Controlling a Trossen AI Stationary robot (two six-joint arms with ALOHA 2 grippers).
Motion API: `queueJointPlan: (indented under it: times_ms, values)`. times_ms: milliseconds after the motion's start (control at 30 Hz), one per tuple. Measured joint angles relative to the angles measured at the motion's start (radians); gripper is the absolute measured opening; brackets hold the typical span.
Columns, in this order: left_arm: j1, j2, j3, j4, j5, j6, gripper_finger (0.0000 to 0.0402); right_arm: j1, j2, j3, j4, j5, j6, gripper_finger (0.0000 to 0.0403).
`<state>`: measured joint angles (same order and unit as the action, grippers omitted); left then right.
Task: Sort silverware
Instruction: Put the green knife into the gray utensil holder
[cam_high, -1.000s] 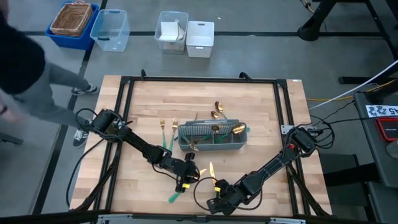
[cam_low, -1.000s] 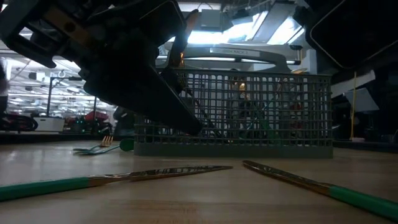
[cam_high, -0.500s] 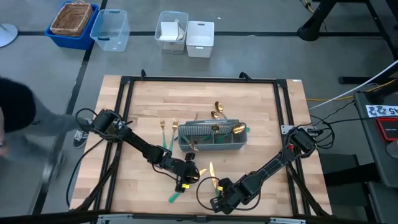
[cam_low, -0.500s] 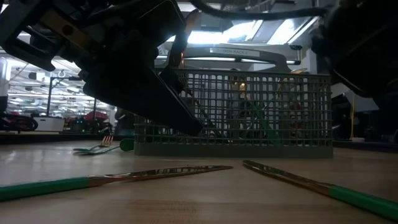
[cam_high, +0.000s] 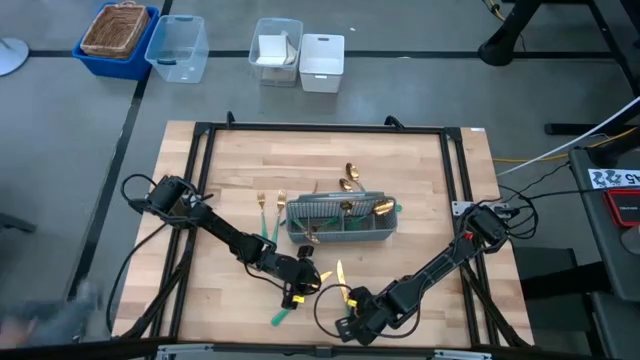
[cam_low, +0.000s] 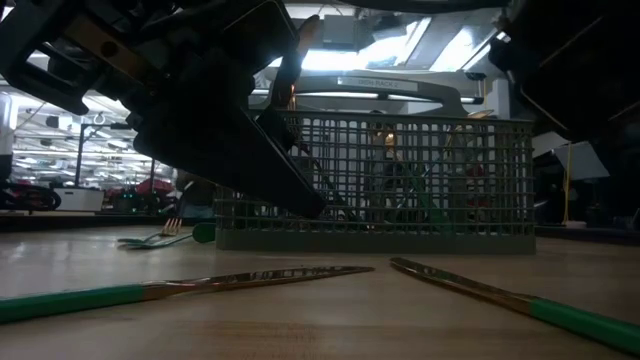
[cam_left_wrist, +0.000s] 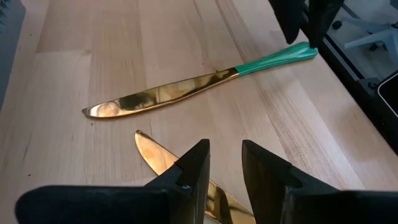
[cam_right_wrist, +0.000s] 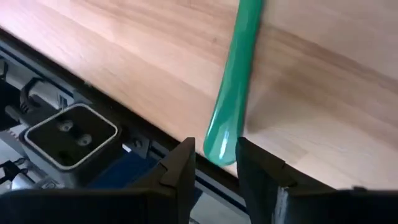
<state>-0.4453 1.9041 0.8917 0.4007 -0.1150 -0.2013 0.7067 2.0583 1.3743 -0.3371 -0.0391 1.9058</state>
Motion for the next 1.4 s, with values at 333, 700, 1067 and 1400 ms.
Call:
queueJointPlan:
  times_ms: [333,700,1067,1400]
  values:
    - [0.000,0.000,0.000,0.000,0.000,0.000,0.0085,0.000,0.001,0.000,-0.003,0.050,0.000,0.0117]
    - [0.000,0.000,0.000,0.000,0.000,0.000,0.0085,0.000,0.002,0.000,-0.004,0.054,-0.005,0.0117]
    - [0.000,0.000,0.000,0.000,0.000,-0.001,0.0085,-0.015,0.002,-0.001,-0.038,0.037,0.002,0.0117]
    - [0.001,0.000,0.000,0.000,0.000,-0.039,0.0085,-0.053,0.001,0.075,-0.095,0.010,-0.071,0.0117]
